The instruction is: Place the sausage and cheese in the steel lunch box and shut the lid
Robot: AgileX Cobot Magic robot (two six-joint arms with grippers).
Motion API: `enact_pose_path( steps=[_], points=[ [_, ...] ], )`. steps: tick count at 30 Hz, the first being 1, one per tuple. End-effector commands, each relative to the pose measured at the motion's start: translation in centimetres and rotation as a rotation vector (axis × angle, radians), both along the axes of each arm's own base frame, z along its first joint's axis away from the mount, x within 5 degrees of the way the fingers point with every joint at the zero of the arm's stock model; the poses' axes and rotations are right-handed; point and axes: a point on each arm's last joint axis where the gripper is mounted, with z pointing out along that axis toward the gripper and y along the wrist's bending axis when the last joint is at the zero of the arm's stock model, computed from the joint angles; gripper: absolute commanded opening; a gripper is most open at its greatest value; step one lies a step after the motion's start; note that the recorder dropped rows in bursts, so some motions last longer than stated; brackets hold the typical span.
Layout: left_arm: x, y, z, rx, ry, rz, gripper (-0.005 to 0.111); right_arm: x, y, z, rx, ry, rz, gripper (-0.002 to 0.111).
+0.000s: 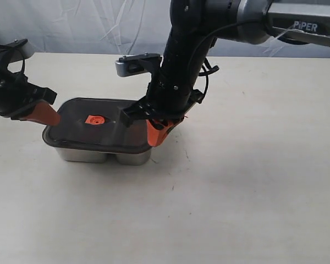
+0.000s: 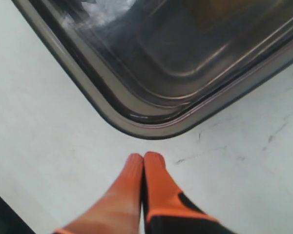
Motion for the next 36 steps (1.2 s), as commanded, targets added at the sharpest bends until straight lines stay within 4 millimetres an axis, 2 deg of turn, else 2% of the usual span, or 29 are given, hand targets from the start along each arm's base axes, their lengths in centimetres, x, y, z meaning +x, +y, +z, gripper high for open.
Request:
enact_pose_path(
  steps=[1,8,12,15,18,27,30,36],
  points=[
    [0.1,0.0,0.0,0.004,-0.004,0.004,0.0,-0.2,0.1,-0.4,-0.003,0.011,0.015,-0.001],
    [0.5,0.1,-0.4,0.014,-0.02,0.029,0.0,-0.1,0.1,-0.7,-0.008,0.008,0.037,-0.001],
    [0.9,0.0,-2.0,0.003,0.031,0.033,0.0,0.8,0.2,-1.5,-0.02,-0.07,0.033,-0.001],
    [1.0,0.0,-2.7,-0.003,0.054,0.036,0.0,0.8,0.2,-2.6,-0.049,-0.038,0.037,-0.001],
    [1.0,0.0,-2.7,-0.004,0.056,0.037,0.0,0.8,0.2,-3.3,-0.065,-0.017,0.038,-0.001],
    [1.2,0.1,-2.7,0.002,0.042,0.047,0.0,1.6,0.8,-3.3,-0.01,-0.104,0.004,-0.001],
    [1.2,0.1,-2.7,0.003,0.04,0.048,0.0,1.4,0.0,-2.2,-0.077,-0.089,0.006,-0.001],
    [1.6,0.1,-2.2,0.003,0.017,0.052,0.0,1.6,-2.2,3.3,-0.148,-0.289,-0.028,-0.001]
  ],
)
